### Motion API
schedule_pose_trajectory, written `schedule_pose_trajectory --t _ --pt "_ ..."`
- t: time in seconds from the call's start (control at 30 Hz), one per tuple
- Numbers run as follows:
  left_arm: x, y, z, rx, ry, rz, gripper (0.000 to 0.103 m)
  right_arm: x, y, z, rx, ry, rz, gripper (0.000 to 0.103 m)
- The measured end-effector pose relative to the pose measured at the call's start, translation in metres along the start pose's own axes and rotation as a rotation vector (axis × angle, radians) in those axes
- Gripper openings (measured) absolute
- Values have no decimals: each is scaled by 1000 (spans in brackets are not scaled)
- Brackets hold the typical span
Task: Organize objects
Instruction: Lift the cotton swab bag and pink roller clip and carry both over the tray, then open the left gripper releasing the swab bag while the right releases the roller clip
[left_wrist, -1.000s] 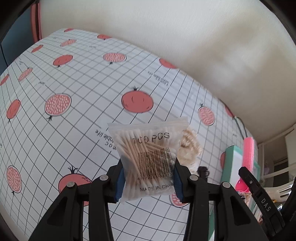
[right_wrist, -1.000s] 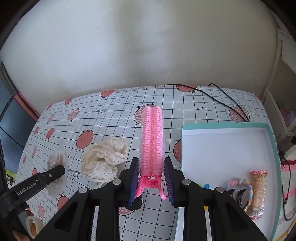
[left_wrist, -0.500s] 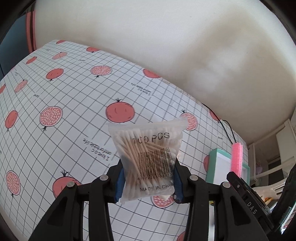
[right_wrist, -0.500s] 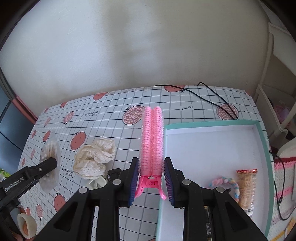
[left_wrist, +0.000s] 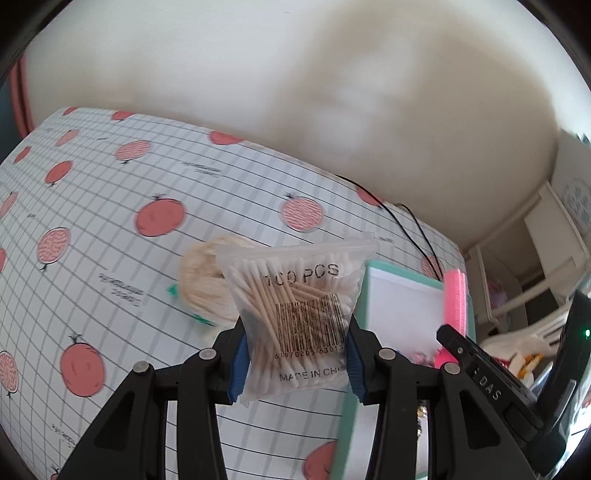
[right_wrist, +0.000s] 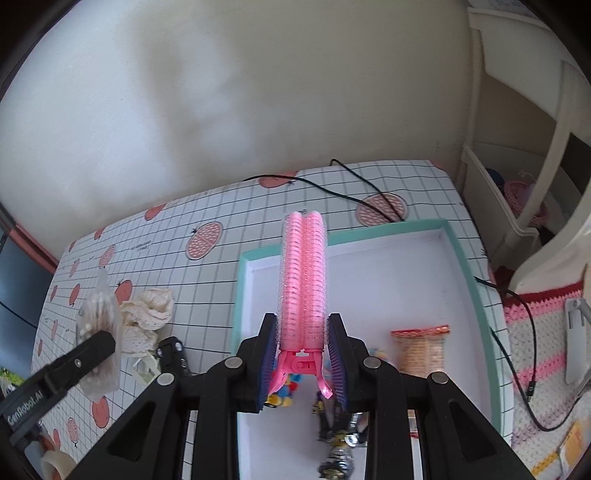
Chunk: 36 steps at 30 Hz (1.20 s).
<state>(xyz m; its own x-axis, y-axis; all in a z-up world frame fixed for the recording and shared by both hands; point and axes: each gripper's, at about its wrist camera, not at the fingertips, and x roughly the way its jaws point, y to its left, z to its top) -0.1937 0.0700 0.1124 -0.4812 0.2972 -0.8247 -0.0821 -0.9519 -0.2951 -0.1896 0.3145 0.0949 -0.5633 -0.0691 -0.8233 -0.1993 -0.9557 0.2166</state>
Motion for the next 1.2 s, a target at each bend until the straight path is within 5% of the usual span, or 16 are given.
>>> schedule_pose_trajectory --t 0.5,1.2 --pt "26 -89 -45 184 98 -68 46 -18 -55 0 79 -11 -40 29" --pt "73 -104 -85 271 260 -16 46 21 -53 -16 31 81 -80 29"
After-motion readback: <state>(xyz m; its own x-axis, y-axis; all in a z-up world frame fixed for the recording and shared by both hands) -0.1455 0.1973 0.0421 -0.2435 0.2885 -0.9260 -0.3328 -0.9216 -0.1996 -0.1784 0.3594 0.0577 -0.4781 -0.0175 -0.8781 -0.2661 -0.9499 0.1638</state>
